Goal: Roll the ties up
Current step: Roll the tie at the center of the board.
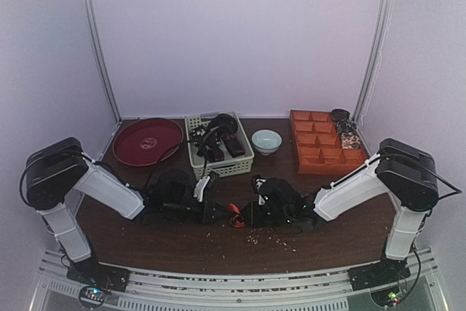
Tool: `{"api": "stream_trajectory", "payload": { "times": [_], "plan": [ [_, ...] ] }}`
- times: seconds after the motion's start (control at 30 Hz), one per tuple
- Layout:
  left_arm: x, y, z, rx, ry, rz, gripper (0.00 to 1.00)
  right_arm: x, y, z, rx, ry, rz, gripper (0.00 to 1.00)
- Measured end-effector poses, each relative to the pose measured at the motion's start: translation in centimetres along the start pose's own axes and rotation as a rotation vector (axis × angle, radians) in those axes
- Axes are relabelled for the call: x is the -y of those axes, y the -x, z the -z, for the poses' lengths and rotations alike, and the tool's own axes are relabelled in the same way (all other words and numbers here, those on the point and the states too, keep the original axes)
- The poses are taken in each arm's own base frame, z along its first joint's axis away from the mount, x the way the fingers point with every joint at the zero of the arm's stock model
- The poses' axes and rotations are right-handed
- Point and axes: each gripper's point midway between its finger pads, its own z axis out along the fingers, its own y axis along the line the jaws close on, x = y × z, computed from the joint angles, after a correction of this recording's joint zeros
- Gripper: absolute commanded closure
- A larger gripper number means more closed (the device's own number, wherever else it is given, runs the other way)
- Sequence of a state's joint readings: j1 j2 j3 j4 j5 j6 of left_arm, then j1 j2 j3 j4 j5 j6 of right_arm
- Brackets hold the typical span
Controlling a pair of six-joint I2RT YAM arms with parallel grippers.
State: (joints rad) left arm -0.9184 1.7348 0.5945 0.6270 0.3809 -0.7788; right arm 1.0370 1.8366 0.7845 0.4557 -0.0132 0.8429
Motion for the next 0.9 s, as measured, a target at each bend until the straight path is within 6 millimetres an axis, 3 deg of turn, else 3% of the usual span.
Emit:
{"api": "stream_trajectory", "payload": {
  "times": [0.37, 0.73, 0.9],
  "plan": [
    [0.7, 0.8, -1.7, -0.009, -0.03, -0.02, 1.0, 1.2, 0.0, 0.9, 0.016, 0.004, -0.031, 0.86],
    [1.1, 1.6, -2.9, -0.01, -0.036, -0.045, 1.0, 2.9, 0.6, 2.0, 0.067, -0.048, -0.04, 0.77],
    [1.0, 1.6, -3.4, -0.021, -0.032, -0.049, 1.0, 3.8, 1.4, 4.0, 0.116, -0.078, -0.048, 0.7]
  ]
}}
